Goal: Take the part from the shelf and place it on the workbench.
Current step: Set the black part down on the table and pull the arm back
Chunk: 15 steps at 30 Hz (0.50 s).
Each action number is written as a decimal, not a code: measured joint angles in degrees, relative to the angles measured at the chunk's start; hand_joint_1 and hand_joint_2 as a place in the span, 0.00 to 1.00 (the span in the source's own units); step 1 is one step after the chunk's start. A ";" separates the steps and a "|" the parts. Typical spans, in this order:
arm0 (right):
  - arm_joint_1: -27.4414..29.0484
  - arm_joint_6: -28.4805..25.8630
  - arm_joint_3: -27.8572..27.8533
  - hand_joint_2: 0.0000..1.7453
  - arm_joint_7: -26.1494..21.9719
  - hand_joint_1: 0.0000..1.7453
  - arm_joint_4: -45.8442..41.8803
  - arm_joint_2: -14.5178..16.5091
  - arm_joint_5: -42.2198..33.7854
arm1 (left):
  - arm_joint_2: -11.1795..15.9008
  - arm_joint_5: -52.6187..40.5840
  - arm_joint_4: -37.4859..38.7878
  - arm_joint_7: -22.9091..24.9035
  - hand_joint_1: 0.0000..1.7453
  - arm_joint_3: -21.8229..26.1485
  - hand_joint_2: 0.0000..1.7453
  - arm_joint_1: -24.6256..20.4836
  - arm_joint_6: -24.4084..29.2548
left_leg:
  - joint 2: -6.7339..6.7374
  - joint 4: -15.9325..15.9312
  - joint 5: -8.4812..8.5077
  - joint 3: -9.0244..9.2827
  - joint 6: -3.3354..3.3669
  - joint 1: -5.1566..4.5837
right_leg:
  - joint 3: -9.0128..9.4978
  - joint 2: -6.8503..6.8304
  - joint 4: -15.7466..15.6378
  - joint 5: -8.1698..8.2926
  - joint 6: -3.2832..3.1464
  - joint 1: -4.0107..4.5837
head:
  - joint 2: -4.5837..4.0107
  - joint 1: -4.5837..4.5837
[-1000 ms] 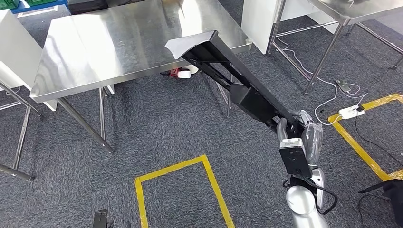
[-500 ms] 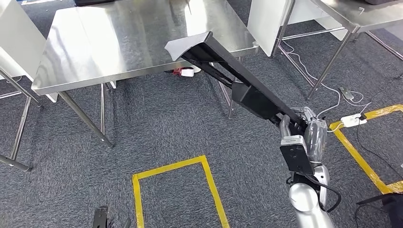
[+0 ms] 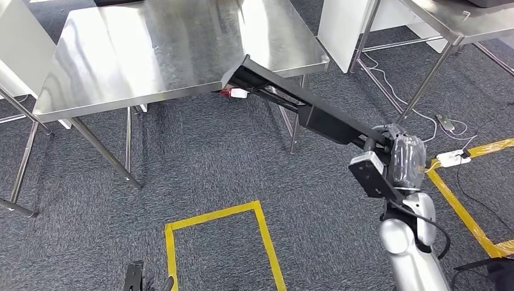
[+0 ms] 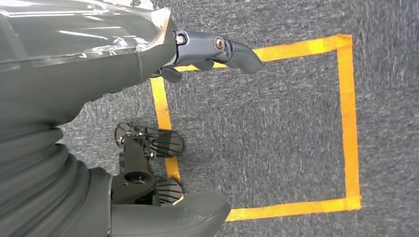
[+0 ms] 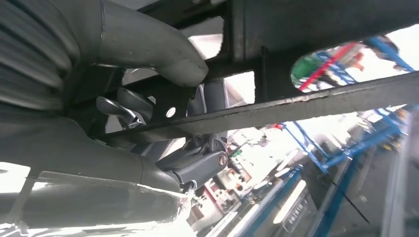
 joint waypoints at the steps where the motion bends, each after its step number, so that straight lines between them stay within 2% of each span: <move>1: -1.55 1.07 -0.32 1.00 0.67 1.00 1.15 -0.84 0.73 | 0.04 -0.09 0.00 0.01 0.00 0.00 1.00 -0.05 -0.14 | 0.06 2.59 -1.32 -1.32 -0.39 0.20 | 0.17 0.00 -0.05 -0.12 -0.36 -0.14 | 0.00 -0.13; 3: -5.15 2.64 -0.91 1.00 1.87 1.00 4.11 -2.57 2.39 | 0.04 -0.27 0.00 0.15 0.00 0.00 1.00 -0.10 -0.35 | 0.14 10.22 -4.26 -5.67 -1.04 0.65 | 0.32 -0.01 -0.03 -0.33 -0.74 -0.13 | 0.00 -0.31; 4: -7.29 3.27 -1.10 1.00 2.66 1.00 6.09 -3.52 3.59 | 0.05 -0.42 0.00 0.28 0.00 0.00 1.00 -0.09 -0.45 | 0.17 13.29 -4.84 -7.75 -1.21 0.85 | 0.39 -0.01 -0.02 -0.41 -0.82 -0.12 | 0.00 -0.31; 5: -9.69 3.84 -1.23 1.00 3.38 1.00 8.42 -4.54 4.92 | 0.07 -0.57 0.00 0.43 0.00 0.00 1.00 -0.08 -0.54 | 0.20 14.56 -4.30 -9.04 -1.30 1.01 | 0.49 -0.01 -0.01 -0.49 -0.89 -0.14 | 0.00 -0.32; 6: -12.36 4.39 -1.29 1.00 4.05 1.00 11.13 -5.67 6.30 | 0.12 -0.73 0.00 0.55 0.00 0.00 1.00 -0.10 -0.63 | 0.25 13.48 -2.56 -9.21 -1.33 1.15 | 0.68 0.00 -0.01 -0.59 -0.90 -0.19 | 0.00 -0.33; 8: -17.88 5.27 -1.28 1.00 4.83 1.00 16.45 -7.90 8.65 | 0.25 -0.88 0.00 0.72 0.00 0.00 1.00 -0.19 -0.85 | 0.37 6.10 2.54 -6.65 -1.25 1.36 | 1.20 0.01 -0.04 -0.93 -0.68 -0.33 | 0.00 -0.33; 9: -20.62 5.60 -1.26 1.00 5.11 1.00 19.02 -8.96 9.61 | 0.31 -0.90 0.00 0.79 0.00 0.00 1.00 -0.26 -0.97 | 0.38 2.44 4.24 -5.13 -1.22 1.26 | 1.36 0.01 -0.08 -1.11 -0.43 -0.25 | 0.00 -0.36; 10: -23.18 5.85 -1.23 1.00 5.36 1.00 21.36 -9.90 10.40 | 0.33 -0.89 0.01 0.87 0.00 0.00 1.00 -0.30 -1.09 | 0.38 0.06 5.08 -4.13 -1.16 1.12 | 1.42 0.00 -0.16 -1.24 -0.12 -0.15 | 0.00 -0.39; 12: -27.29 6.19 -1.12 1.00 5.77 1.00 25.45 -11.44 11.48 | 0.38 -0.83 0.01 1.02 0.00 0.00 1.00 -0.36 -1.26 | 0.25 -1.10 4.81 -3.61 -0.83 0.61 | 1.50 -0.08 -0.61 -1.31 0.61 0.14 | 0.00 -0.45; 14: -29.92 6.37 -0.95 1.00 5.94 1.00 28.32 -12.64 11.89 | 0.43 -0.73 -0.02 1.09 0.00 0.01 1.00 -0.44 -1.48 | 0.06 -1.80 4.82 -2.91 0.06 0.38 | 1.88 -0.26 -0.88 -1.54 1.38 0.23 | 0.00 -0.43; 15: -30.97 6.44 -0.84 1.00 5.91 1.00 29.53 -13.14 11.93 | 0.45 -0.66 -0.03 1.11 0.00 0.02 1.00 -0.53 -1.60 | -0.01 -2.35 4.90 -2.34 0.58 0.33 | 1.58 -0.34 -0.02 -1.99 1.47 0.27 | 0.00 -0.39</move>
